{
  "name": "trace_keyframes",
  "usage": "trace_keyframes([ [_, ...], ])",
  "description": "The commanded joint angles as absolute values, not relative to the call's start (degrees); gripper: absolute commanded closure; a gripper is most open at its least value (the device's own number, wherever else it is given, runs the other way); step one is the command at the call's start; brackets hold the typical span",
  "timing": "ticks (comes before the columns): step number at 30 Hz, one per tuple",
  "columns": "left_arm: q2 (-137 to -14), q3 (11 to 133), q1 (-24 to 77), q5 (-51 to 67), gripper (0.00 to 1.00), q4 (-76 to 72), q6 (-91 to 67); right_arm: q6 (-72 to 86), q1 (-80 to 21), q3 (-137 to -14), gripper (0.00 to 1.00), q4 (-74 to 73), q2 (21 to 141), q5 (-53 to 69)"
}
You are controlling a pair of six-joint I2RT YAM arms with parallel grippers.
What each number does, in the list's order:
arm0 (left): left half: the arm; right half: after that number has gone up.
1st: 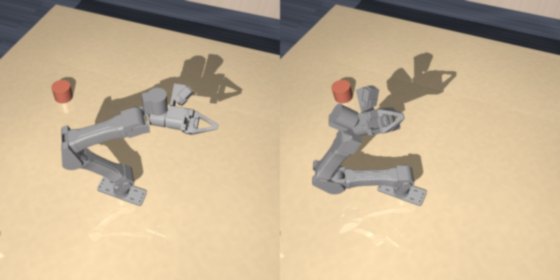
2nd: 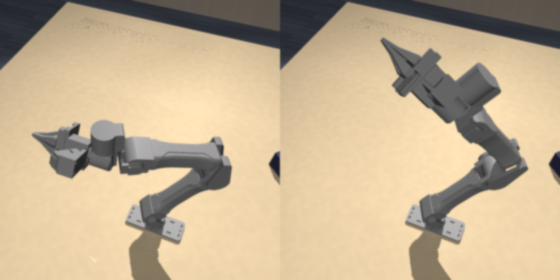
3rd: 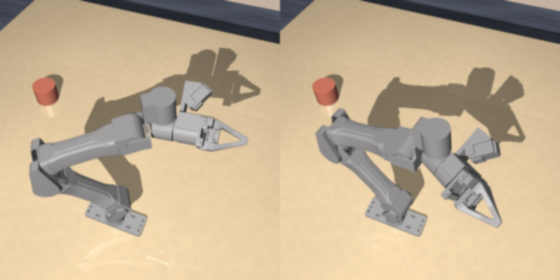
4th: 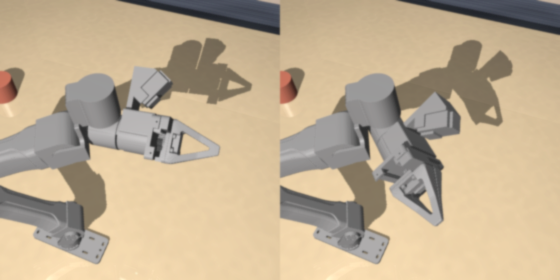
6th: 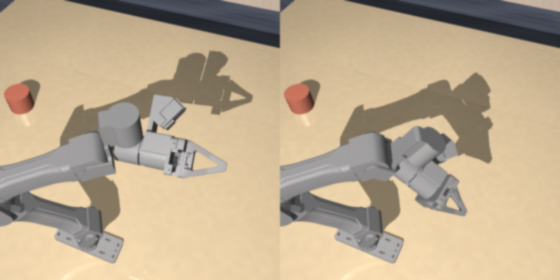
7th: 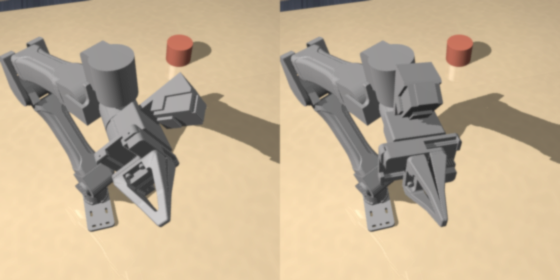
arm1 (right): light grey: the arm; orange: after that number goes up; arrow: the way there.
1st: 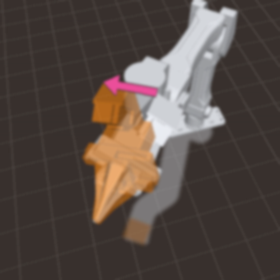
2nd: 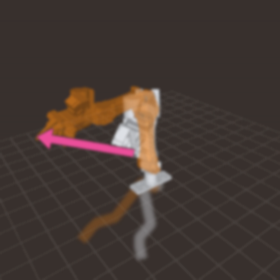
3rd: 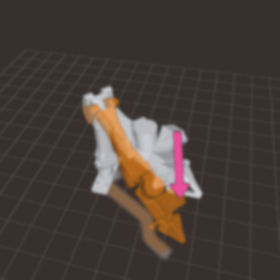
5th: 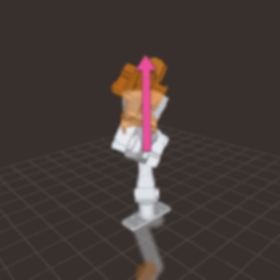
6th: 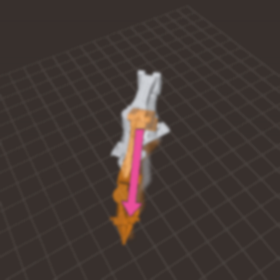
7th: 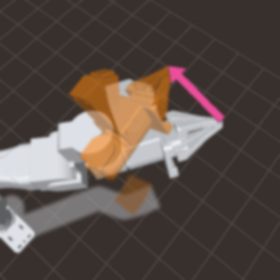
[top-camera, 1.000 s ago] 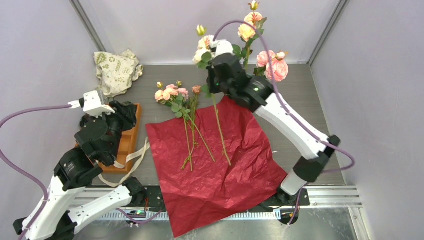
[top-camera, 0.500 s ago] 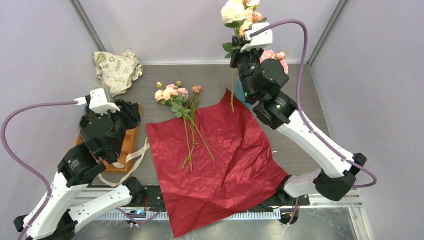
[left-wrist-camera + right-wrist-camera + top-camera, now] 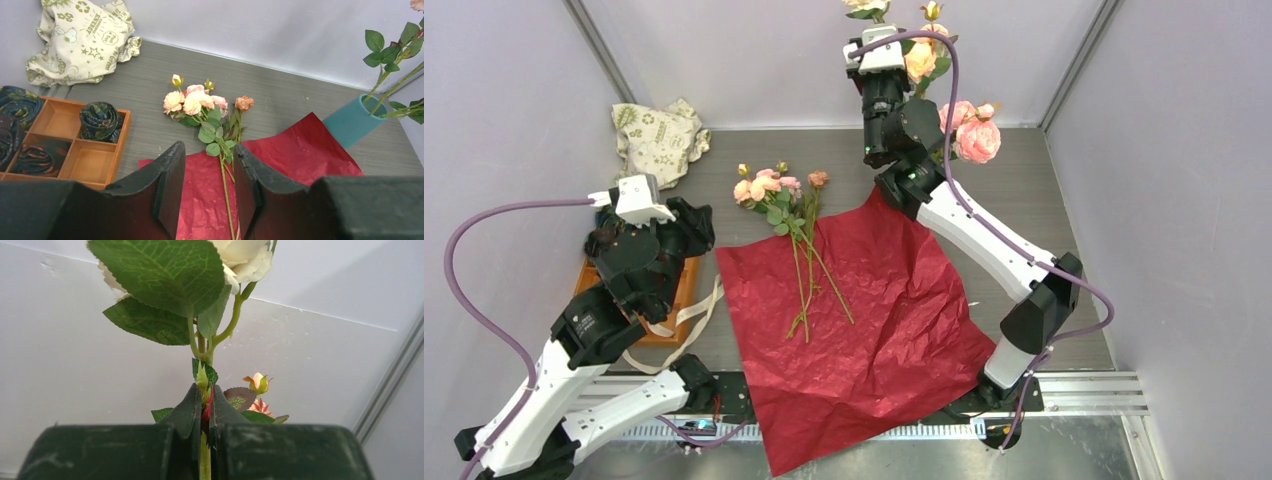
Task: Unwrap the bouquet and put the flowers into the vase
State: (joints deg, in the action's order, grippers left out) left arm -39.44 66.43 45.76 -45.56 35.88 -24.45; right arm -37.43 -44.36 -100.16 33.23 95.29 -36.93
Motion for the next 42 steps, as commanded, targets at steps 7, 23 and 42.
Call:
trace_keyframes([
  [7, -38.85, 65.39, 45.9, -45.77, 0.58, 31.01, -22.24, -37.74, -39.44, -104.35, 0.99, 39.33, 94.63, -36.23],
  [23, -38.86, 64.98, 45.92, -45.07, 0.58, 30.7, -22.67, -26.04, -36.45, -91.12, 0.99, 38.49, 88.78, -37.44],
  [42, -39.15, 64.51, 45.89, -45.09, 0.59, 30.82, -22.85, -19.61, -35.26, -75.13, 0.99, 39.1, 87.13, -39.61],
])
